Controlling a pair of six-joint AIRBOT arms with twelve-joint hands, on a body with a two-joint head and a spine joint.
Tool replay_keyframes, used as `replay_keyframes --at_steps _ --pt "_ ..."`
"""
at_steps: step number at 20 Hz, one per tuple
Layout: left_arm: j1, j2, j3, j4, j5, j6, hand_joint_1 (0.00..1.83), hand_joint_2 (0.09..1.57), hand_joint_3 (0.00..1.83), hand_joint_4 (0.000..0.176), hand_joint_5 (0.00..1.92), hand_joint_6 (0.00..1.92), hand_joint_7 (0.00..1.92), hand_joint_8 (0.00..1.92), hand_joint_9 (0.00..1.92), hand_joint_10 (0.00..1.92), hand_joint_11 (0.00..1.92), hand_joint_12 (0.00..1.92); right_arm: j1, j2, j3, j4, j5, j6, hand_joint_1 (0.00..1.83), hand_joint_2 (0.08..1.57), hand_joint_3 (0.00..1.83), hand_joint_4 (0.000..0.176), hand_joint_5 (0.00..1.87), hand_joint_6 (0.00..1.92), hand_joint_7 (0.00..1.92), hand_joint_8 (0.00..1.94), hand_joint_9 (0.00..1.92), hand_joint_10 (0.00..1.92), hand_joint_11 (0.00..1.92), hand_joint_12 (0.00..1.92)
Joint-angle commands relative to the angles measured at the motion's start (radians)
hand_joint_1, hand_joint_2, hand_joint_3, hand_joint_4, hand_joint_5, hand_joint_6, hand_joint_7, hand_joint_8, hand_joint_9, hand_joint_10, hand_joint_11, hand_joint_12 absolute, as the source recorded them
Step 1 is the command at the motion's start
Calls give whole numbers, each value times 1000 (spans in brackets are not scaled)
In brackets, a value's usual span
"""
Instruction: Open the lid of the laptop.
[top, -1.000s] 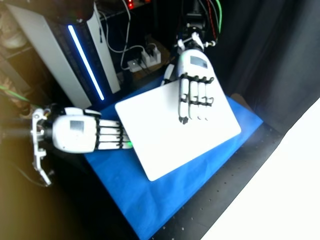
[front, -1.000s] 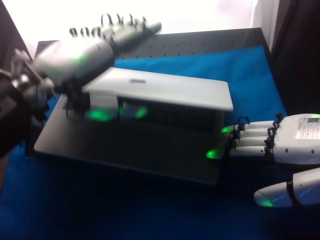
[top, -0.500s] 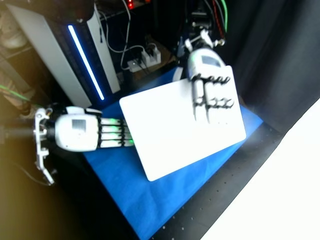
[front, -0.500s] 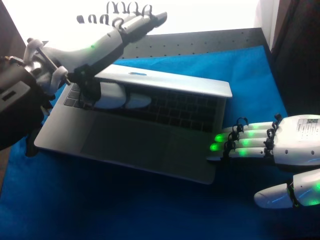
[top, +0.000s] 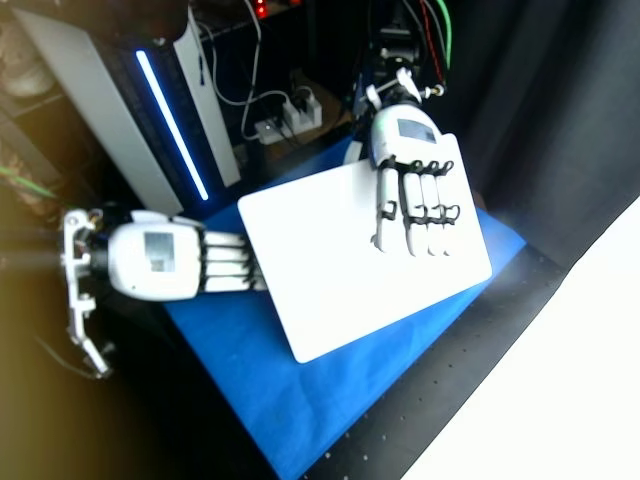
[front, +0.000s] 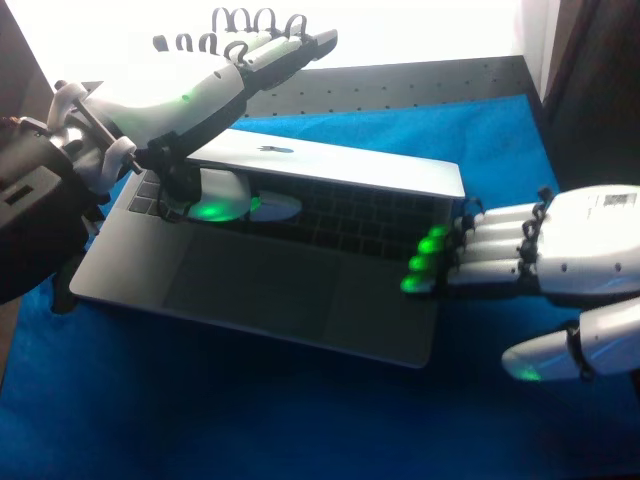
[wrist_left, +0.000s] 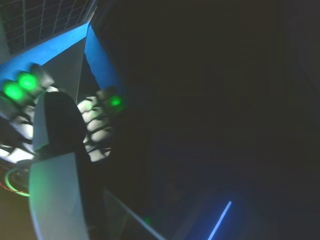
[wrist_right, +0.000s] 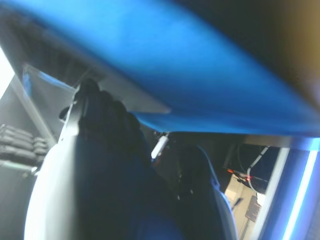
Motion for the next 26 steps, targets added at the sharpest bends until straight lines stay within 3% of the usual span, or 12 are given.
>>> replay_keyframes --at_steps 1,3,4,6,9,10,14,15,17,23,24,26 --pt "-7 -6 -1 -5 -140 0 966 1017 0 111 0 0 0 0 0 0 0 0 9 -7 2 41 68 1 9 1437 2 0 43 4 0 0 0 0 0 0" --pt "-7 -6 -1 -5 -142 0 962 1016 0 96 0 0 0 0 0 0 0 0 9 -25 10 38 68 1 74 1418 0 0 56 5 0 0 0 0 0 0" --pt "-7 -6 0 -5 -142 0 952 1015 0 99 0 0 0 0 0 0 0 0 9 -39 17 38 68 1 104 1409 0 0 56 3 0 0 0 0 0 0" --pt "-7 -8 1 -5 -138 0 957 1018 0 76 0 0 0 0 0 0 0 0 10 -71 37 30 67 1 154 1392 0 0 57 2 0 0 0 0 0 0" --pt "-8 -11 4 -6 -135 0 957 1020 0 72 0 0 0 0 0 0 0 0 22 -113 58 10 65 1 257 1358 0 0 37 3 8 2 0 0 0 0" --pt "-9 -12 4 -6 -135 0 960 1017 0 88 0 0 0 0 0 0 0 0 26 -121 60 0 65 1 197 1365 0 0 42 4 15 4 0 0 0 0" --pt "-17 -13 5 -5 -136 0 978 1016 0 64 0 0 0 0 0 0 0 0 28 -149 70 -29 50 2 58 1391 5 0 1 0 0 0 0 0 0 0" --pt "-19 -13 6 -5 -136 0 974 1016 0 66 0 0 0 0 0 0 0 0 28 -157 74 -35 44 2 83 1389 2 0 6 1 0 0 0 0 0 0" --pt "-28 -15 10 -4 -131 0 967 1019 0 96 0 0 0 0 0 0 0 0 27 -173 82 -47 35 2 86 1386 1 0 29 4 6 0 0 0 0 0" --pt "-75 -41 57 6 -59 0 949 1025 2 88 0 0 0 0 0 0 0 0 21 -188 84 -67 26 21 0 1387 0 0 0 0 0 0 0 0 0 0" --pt "-92 -53 76 6 -37 0 951 1031 5 79 0 0 0 0 0 0 0 0 16 -190 88 -68 26 28 0 1389 0 0 0 0 0 0 0 0 0 0" --pt "-116 -71 105 6 -5 0 921 1051 11 86 0 0 0 0 0 0 0 0 13 -201 103 -71 26 49 0 1376 0 0 0 0 0 0 0 0 0 0"
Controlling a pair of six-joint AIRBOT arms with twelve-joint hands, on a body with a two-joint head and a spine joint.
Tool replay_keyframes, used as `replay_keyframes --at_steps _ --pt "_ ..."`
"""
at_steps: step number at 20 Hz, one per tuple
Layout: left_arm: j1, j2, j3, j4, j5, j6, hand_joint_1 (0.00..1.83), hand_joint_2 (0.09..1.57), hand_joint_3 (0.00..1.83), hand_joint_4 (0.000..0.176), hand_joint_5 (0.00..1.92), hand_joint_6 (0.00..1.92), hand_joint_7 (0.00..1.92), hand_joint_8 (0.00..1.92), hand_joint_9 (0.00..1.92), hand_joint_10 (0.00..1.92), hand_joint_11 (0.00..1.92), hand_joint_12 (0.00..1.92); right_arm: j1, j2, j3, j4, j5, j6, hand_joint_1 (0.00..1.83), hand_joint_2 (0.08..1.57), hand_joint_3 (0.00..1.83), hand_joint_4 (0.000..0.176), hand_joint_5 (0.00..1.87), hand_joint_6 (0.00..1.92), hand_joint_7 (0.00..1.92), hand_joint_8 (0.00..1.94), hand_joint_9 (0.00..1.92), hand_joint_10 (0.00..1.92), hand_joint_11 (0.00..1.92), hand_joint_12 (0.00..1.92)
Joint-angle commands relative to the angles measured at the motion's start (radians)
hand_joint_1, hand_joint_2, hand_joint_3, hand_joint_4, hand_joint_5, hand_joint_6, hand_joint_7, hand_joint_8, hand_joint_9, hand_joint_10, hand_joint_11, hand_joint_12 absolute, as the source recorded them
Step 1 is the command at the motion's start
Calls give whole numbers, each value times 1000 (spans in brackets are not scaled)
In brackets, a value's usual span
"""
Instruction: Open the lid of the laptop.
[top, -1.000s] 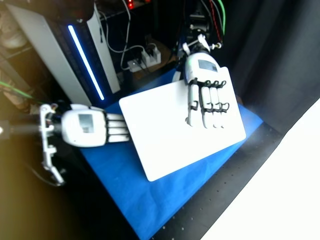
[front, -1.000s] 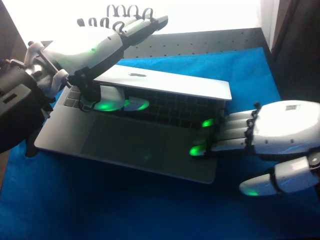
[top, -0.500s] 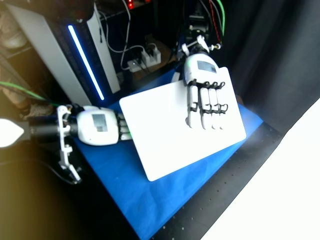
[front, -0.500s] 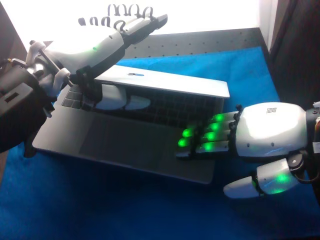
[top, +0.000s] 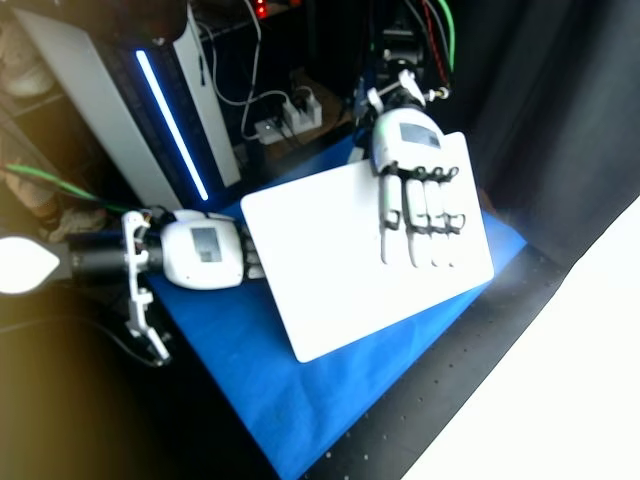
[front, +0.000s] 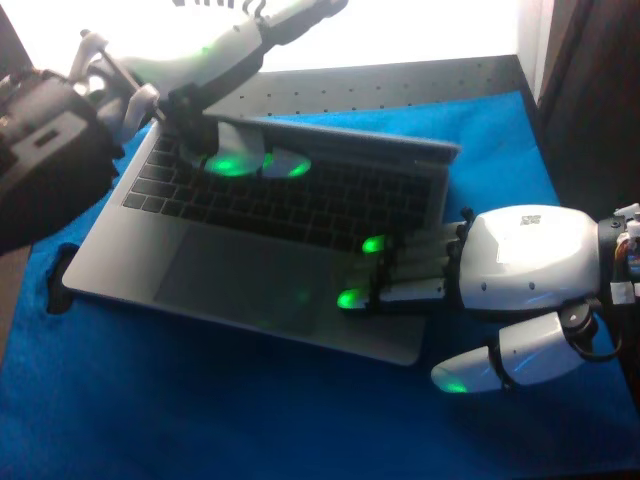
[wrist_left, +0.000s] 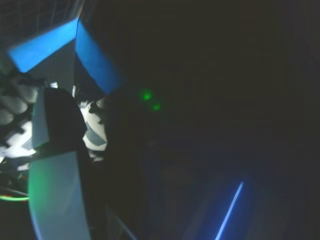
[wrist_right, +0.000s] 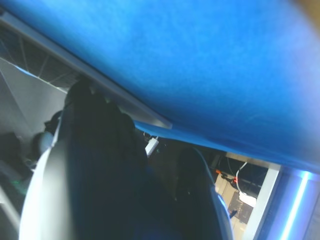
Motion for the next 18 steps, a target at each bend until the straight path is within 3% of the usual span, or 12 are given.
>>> replay_keyframes --at_steps 1,2,3,8,9,10,11,12,15,18 --pt "-25 -13 17 -21 -80 -3 915 1042 6 93 0 0 0 0 0 0 0 0 -4 -25 1 0 27 28 0 1376 0 0 0 0 0 0 0 0 0 0" --pt "-45 -24 38 -21 -58 -2 905 1031 0 88 0 0 0 0 0 0 0 0 -4 -27 10 -1 28 44 0 1381 0 0 0 0 0 0 0 0 0 0" --pt "-65 -35 59 -22 -34 1 906 1025 0 101 0 0 0 0 0 0 0 0 -4 -27 11 -1 28 45 0 1384 0 0 0 0 0 0 0 0 0 0" --pt "-144 -82 130 -37 62 52 854 1036 4 80 0 0 0 0 0 0 0 0 -3 -27 12 -5 28 45 0 1388 0 0 0 0 0 0 0 0 0 0" --pt "-150 -82 132 -37 66 53 869 1050 9 135 0 0 0 0 0 0 0 0 -3 -27 13 -5 28 45 0 1385 0 0 0 0 0 0 0 0 0 0" --pt "-158 -84 136 -36 71 53 914 1049 4 95 0 0 0 0 0 0 0 0 -3 -27 13 -5 28 45 0 1383 0 0 0 0 0 0 0 0 0 0" --pt "-169 -90 144 -35 77 58 914 1049 4 95 0 0 0 0 0 0 0 0 -3 -27 13 -6 28 45 0 1383 0 0 0 0 0 0 0 0 0 0" --pt "-181 -95 151 -35 84 68 930 1029 0 69 0 0 0 0 0 0 0 0 -3 -27 13 -8 28 45 0 1386 0 0 0 0 0 0 0 0 0 0" --pt "-211 -104 163 -35 111 106 921 1020 0 72 0 0 0 0 0 0 0 0 -3 -27 14 -9 28 45 0 1400 5 0 0 0 0 0 0 0 0 0" --pt "-227 -105 171 -35 124 108 951 1004 0 50 0 0 0 0 0 0 0 0 -3 -29 14 -9 28 45 0 1396 3 0 0 0 0 0 0 0 0 0"
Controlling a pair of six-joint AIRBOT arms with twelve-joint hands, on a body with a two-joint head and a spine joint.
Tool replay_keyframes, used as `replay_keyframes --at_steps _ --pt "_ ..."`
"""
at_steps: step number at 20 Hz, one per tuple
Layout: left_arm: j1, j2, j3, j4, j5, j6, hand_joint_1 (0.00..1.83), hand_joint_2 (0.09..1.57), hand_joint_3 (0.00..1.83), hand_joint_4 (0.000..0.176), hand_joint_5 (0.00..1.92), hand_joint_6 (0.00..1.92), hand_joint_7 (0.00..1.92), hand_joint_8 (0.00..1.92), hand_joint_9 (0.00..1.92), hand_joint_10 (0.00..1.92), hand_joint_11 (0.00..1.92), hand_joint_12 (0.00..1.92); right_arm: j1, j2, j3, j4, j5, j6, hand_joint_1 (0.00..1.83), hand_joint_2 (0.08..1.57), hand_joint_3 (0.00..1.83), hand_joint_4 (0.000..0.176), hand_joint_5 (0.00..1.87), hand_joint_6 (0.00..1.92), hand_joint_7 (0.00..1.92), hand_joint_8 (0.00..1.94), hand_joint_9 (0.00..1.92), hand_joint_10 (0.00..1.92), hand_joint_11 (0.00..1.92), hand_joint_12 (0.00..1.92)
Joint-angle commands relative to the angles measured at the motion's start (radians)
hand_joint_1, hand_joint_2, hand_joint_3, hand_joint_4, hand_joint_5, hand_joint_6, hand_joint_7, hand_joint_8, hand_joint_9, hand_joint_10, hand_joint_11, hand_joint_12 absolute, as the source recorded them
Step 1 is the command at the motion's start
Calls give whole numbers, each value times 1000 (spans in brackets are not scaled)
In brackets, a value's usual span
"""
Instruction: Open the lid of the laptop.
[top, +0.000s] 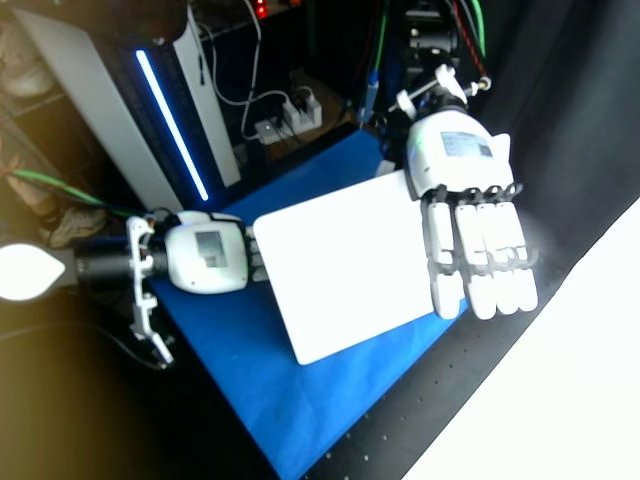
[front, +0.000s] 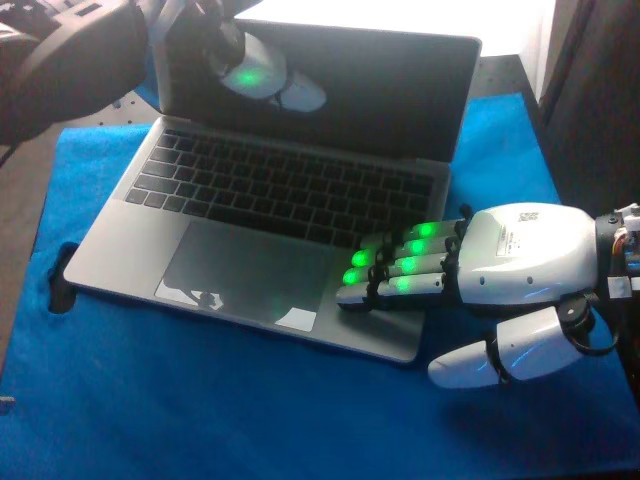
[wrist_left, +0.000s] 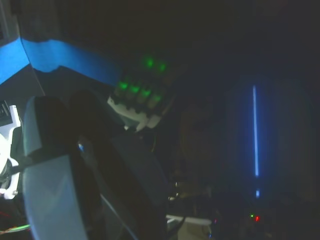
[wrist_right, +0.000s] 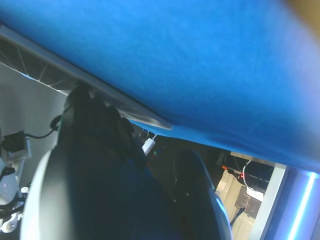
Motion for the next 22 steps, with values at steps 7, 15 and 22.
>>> replay_keyframes --at_steps 7,15,22 --pt "-86 -25 45 -28 -81 93 894 1018 0 0 0 0 0 0 0 0 0 1 -3 -21 -4 -5 22 17 0 1403 5 0 0 0 0 0 0 0 0 0" --pt "-129 -153 261 -160 92 143 922 1003 0 93 0 0 0 0 0 0 0 0 0 -21 0 -6 23 17 0 1396 1 0 0 0 0 0 0 0 0 0" --pt "-139 -222 389 -193 170 143 861 1034 6 95 0 0 0 0 0 0 26 12 5 -24 8 -19 25 17 0 1397 0 0 0 0 0 0 0 0 0 0"
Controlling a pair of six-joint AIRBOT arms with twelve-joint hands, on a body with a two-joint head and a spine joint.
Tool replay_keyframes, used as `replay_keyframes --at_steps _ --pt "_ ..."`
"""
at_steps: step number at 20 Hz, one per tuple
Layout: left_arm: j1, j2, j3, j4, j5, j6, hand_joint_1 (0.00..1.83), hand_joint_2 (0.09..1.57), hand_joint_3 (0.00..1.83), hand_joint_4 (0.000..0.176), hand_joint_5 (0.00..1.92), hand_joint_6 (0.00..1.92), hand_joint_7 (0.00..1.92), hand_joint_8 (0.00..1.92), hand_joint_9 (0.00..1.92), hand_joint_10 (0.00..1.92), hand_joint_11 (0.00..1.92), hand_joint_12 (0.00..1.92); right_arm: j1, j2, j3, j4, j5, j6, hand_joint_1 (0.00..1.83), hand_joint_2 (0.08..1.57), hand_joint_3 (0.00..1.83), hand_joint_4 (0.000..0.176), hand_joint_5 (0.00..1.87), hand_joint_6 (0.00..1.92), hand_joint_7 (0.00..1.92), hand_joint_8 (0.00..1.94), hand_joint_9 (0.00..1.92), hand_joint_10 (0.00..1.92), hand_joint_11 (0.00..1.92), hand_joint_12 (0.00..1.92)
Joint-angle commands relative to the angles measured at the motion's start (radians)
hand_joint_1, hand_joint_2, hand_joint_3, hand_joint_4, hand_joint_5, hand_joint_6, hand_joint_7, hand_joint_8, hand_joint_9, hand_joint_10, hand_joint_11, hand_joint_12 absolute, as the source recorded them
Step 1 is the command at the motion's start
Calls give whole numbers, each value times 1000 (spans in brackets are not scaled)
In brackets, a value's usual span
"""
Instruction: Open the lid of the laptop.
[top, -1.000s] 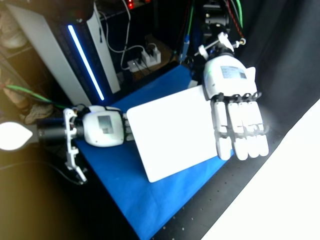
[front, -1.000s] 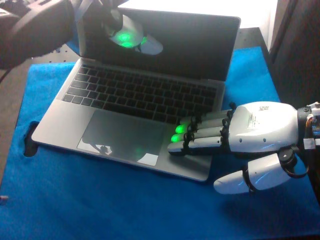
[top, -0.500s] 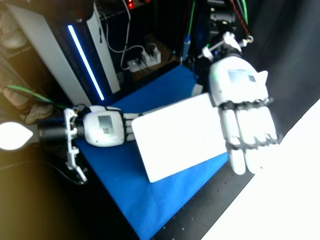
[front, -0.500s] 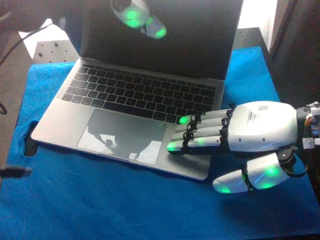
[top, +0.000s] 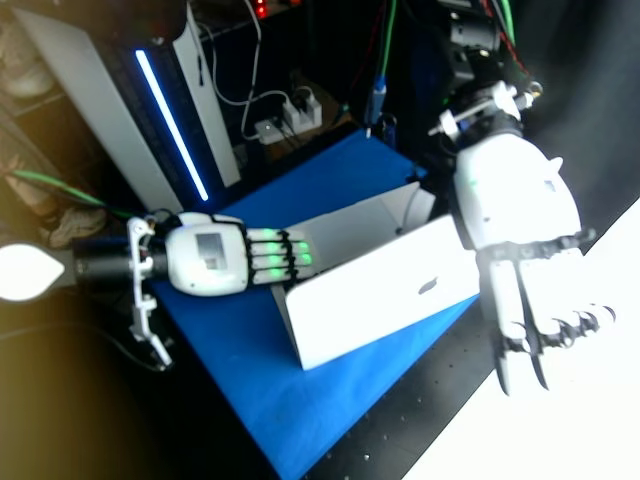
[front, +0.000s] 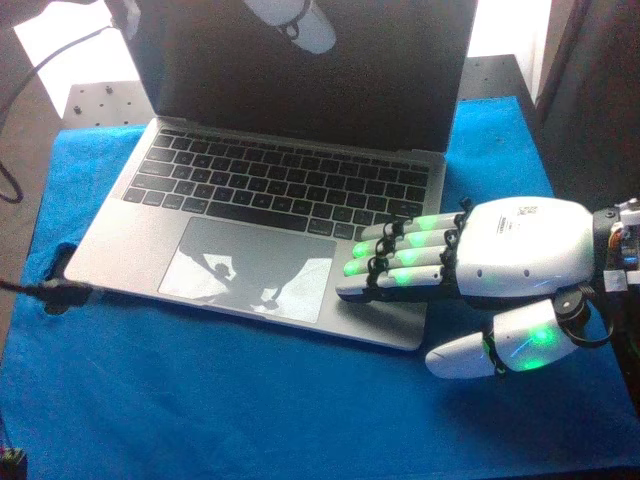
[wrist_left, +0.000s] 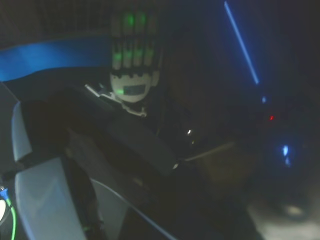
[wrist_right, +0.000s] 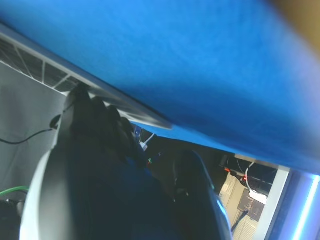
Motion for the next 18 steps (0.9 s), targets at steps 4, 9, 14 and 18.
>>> replay_keyframes --at_steps 4,9,14,18 --pt "-8 -23 85 -30 -83 -16 889 1037 3 41 0 0 0 0 0 0 0 0 6 -27 1 -36 39 17 0 1404 3 0 0 0 0 0 0 0 0 0" --pt "27 25 -5 -33 -146 -16 822 1025 0 15 0 0 0 0 0 0 0 0 6 -27 -1 -37 40 17 0 1403 2 0 0 0 0 0 0 0 0 0" --pt "29 121 -168 36 -282 -15 780 1011 0 0 0 0 0 0 0 0 0 0 5 -27 -2 -36 39 17 0 1408 3 0 0 0 0 0 0 0 0 0" --pt "8 134 -191 70 -295 -15 728 1018 2 0 0 0 0 0 0 0 20 10 5 -28 -2 -36 39 17 28 1403 0 0 0 0 0 0 0 0 0 0"
